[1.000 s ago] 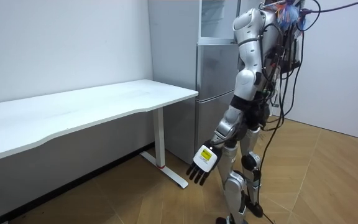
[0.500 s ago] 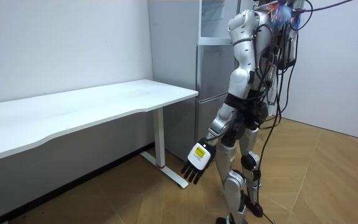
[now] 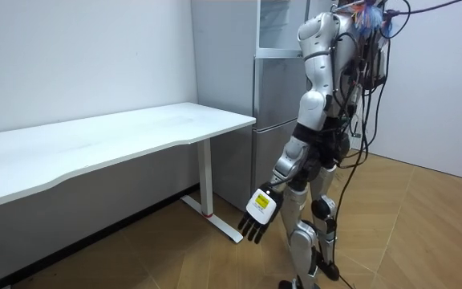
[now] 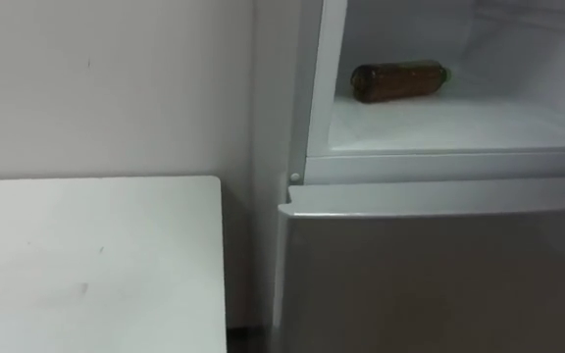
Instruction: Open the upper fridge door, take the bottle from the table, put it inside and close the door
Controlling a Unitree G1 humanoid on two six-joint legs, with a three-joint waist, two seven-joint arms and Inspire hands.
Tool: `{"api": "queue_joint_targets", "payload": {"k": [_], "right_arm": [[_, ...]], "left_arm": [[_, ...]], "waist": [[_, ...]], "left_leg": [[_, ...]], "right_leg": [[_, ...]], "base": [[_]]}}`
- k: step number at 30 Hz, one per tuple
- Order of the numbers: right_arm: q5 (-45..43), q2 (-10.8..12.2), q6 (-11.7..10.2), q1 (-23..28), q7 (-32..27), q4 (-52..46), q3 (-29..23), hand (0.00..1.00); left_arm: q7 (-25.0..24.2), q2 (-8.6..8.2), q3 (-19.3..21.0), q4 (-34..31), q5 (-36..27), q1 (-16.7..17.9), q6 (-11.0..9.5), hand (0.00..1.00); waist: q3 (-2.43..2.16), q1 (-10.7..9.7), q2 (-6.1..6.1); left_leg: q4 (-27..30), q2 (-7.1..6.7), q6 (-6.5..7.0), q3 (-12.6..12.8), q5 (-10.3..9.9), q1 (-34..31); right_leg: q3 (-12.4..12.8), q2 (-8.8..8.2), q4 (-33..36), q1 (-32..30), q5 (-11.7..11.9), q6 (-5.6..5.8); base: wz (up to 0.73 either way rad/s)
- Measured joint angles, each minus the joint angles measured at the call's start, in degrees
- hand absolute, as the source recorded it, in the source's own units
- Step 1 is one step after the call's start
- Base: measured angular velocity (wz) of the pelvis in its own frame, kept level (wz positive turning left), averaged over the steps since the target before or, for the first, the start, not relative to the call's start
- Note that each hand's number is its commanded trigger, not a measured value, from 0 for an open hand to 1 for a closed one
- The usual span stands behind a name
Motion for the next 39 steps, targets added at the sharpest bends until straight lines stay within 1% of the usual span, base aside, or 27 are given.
{"api": "queue_joint_targets", "payload": {"k": [1,3,7,8,10,11,12,13,14,15,16,17,18,20,21,22,26,28,31,34,37,38,39], "right_arm": [[-0.56,0.0,0.2,0.0,-0.02,-0.12,0.06,0.0],[-3.54,0.0,1.92,0.01,0.1,-1.46,0.12,0.0],[-8.21,0.0,2.47,0.02,0.8,-2.35,0.12,0.0],[-9.1,-0.01,2.95,0.09,1.38,-3.46,0.12,0.0],[-9.82,-0.02,2.94,0.18,2.31,-5.35,-0.16,0.0],[-10.37,-0.39,2.09,0.11,2.5,-8.67,-0.42,0.0],[-12.72,-1.6,0.1,0.12,3.16,-9.56,-0.42,0.0],[-12.94,-2.28,-0.59,0.11,3.49,-10.27,-0.48,0.0],[-13.35,-3.34,-2.03,-0.07,4.25,-11.62,-0.55,0.0],[-13.86,-3.95,-3.17,-0.08,4.89,-12.72,-0.69,0.0],[-14.5,-4.05,-3.71,-0.08,5.14,-12.98,-0.7,0.0],[-15.54,-4.07,-4.74,-0.08,5.5,-13.21,-0.7,0.0],[-15.64,-4.08,-5.49,-0.09,6.2,-13.53,-0.7,0.0],[-15.85,-4.08,-6.52,-0.1,7.15,-14.12,-0.68,0.0],[-16.3,-4.07,-6.88,-0.1,7.42,-14.23,-0.67,0.0],[-16.63,-4.07,-6.92,-0.1,7.53,-14.29,-0.67,0.0],[-17.25,-4.07,-7.1,-0.1,8.48,-14.59,-0.67,0.0],[-17.25,-4.07,-7.1,-0.1,8.69,-14.66,-0.67,0.0],[-17.24,-4.07,-7.1,-0.1,9.02,-14.66,-0.67,0.0],[-17.24,-4.07,-7.08,-0.1,9.02,-14.66,-0.67,0.0],[-17.24,-4.07,-7.08,-0.1,9.06,-14.66,-0.67,0.0],[-17.24,-4.07,-7.08,-0.1,9.06,-14.66,-0.67,0.0],[-17.24,-4.07,-7.09,-0.1,9.06,-14.66,-0.67,0.0]], "left_arm": [[0.01,-0.03,0.15,0.0,-0.03,0.0,0.0,0.0],[0.01,-0.56,1.16,0.0,0.05,-0.04,-0.02,0.0],[-0.05,-0.83,1.48,-0.02,0.02,-0.07,-0.05,0.0],[-0.12,-0.82,1.58,-0.03,0.02,-0.08,-0.09,0.0],[-0.34,-0.8,1.65,-0.04,0.04,-0.16,-0.2,0.0],[-0.75,-0.78,1.64,-0.05,0.06,-0.21,-0.28,0.0],[-1.08,-0.71,1.61,-0.04,0.07,-0.22,-0.44,0.0],[-1.21,-0.68,1.59,-0.04,0.07,-0.24,-0.57,0.0],[-1.29,-0.61,1.55,-0.05,0.07,-0.26,-0.94,0.0],[-1.29,-0.37,1.36,-0.05,0.06,-0.25,-1.17,0.0],[-1.29,-0.2,1.29,-0.04,0.05,-0.23,-1.23,0.0],[-1.29,0.27,0.82,-0.03,0.05,-0.19,-1.25,0.0],[-1.29,0.39,0.68,-0.01,0.05,-0.13,-1.24,0.0],[-1.28,0.53,-0.28,-0.01,0.05,-0.12,-1.24,0.0],[-1.28,0.58,-0.65,-0.02,0.05,-0.13,-1.23,0.0],[-1.28,0.64,-0.79,-0.01,0.05,-0.12,-1.22,0.0],[-1.28,0.96,-1.03,-0.02,0.08,-0.04,-1.17,0.0],[-1.28,0.95,-1.24,-0.02,0.1,-0.05,-1.17,0.0],[-1.28,0.97,-1.29,-0.04,0.15,-0.04,-1.17,0.0],[-1.29,0.99,-1.32,-0.03,0.17,0.01,-1.17,0.0],[-1.29,0.99,-1.32,-0.03,0.18,0.04,-1.17,0.0],[-1.29,1.0,-1.32,-0.03,0.18,0.04,-1.17,0.0],[-1.29,1.03,-1.33,-0.03,0.18,0.04,-1.16,0.0]], "waist": [[0.0,-0.01,0.0],[-0.01,-0.14,-0.02],[-0.03,-0.38,-0.3],[-0.01,-0.42,-0.43],[0.0,-0.49,-0.72],[-0.1,-0.49,-0.9],[-0.17,-0.46,-1.22],[-0.16,-0.44,-1.41],[-0.12,-0.4,-1.91],[-0.21,-0.28,-1.92],[-0.16,-0.21,-2.11],[-0.17,-0.11,-2.69],[-0.31,0.05,-3.07],[-0.43,0.28,-3.01],[-0.41,0.34,-2.7],[-0.37,0.35,-2.5],[-0.56,0.28,-0.69],[-0.6,0.25,-0.41],[-0.51,0.19,0.14],[-0.49,0.2,-0.03],[-0.44,0.23,-0.82],[-0.31,0.22,-1.05],[-0.28,0.24,-1.38]], "left_leg": [[0.01,0.0,0.0,-0.06,0.0,0.01],[0.0,-0.02,-0.01,-0.11,0.02,0.04],[-0.03,-0.03,-0.02,-0.11,0.02,0.08],[-0.04,-0.03,-0.02,-0.09,0.02,0.07],[-0.04,-0.02,-0.02,-0.08,0.02,0.08],[-0.03,-0.01,-0.02,-0.08,0.02,0.1],[-0.03,0.01,-0.02,-0.1,0.02,0.16],[-0.03,0.02,-0.03,-0.11,0.02,0.18],[-0.02,0.06,-0.03,-0.12,0.02,0.18],[-0.01,0.11,-0.03,-0.12,0.02,0.18],[0.0,0.16,-0.03,-0.13,0.02,0.19],[0.03,0.24,-0.04,-0.17,0.02,0.25],[0.06,0.27,-0.05,-0.21,0.0,0.32],[0.04,0.29,-0.04,-0.27,-0.03,0.19],[-0.03,0.3,-0.03,-0.35,-0.04,0.09],[-0.1,0.3,0.02,-0.41,-0.06,0.08],[-0.84,0.3,0.03,-0.43,-0.07,0.28],[-0.84,0.3,0.03,-0.41,-0.07,0.32],[-0.8,0.29,0.02,-0.35,-0.05,0.38],[-0.67,0.29,0.01,-0.27,-0.02,0.45],[-0.53,0.26,0.01,-0.26,-0.02,0.49],[-0.49,0.25,0.01,-0.27,-0.02,0.47],[-0.47,0.25,0.01,-0.26,-0.02,0.47]], "right_leg": [[0.0,0.0,0.07,-0.01,-0.02,-0.01],[0.03,-0.02,0.51,-0.1,-0.09,-0.02],[0.07,-0.01,0.62,-0.05,-0.12,-0.03],[0.11,0.01,0.6,-0.06,-0.12,-0.03],[0.15,0.02,0.6,-0.06,-0.12,-0.03],[0.18,0.04,0.53,-0.01,-0.12,-0.03],[0.18,0.06,0.44,0.12,-0.12,-0.03],[0.18,0.07,0.39,0.17,-0.12,-0.03],[0.17,0.09,0.35,0.22,-0.1,-0.05],[0.12,0.14,0.1,0.36,-0.09,-0.08],[0.08,0.18,-0.35,0.46,-0.06,-0.11],[0.0,0.29,-0.6,0.77,-0.02,-0.17],[-0.02,0.36,-1.03,1.07,0.09,-0.16],[-0.04,0.44,-1.53,1.27,0.5,-0.04],[-0.05,0.48,-1.6,1.25,0.8,0.02],[-0.05,0.48,-1.58,1.23,0.85,0.05],[-0.06,0.51,-1.36,1.19,0.92,0.08],[-0.06,0.51,-1.29,1.21,0.93,0.08],[-0.05,0.5,-1.25,1.21,0.92,0.08],[-0.04,0.5,-1.28,1.2,0.9,0.05],[-0.01,0.49,-1.43,1.23,0.9,0.05],[0.01,0.48,-1.49,1.24,0.9,0.05],[0.0,0.48,-1.5,1.25,0.9,0.05]], "base": [[0.0],[0.0],[0.0],[0.0],[0.0],[0.0],[0.0],[0.0],[0.0],[0.0],[0.04],[0.05],[0.05],[0.02],[0.0],[0.0],[0.0],[0.0],[0.0],[0.0],[0.0],[0.0],[0.0]]}}
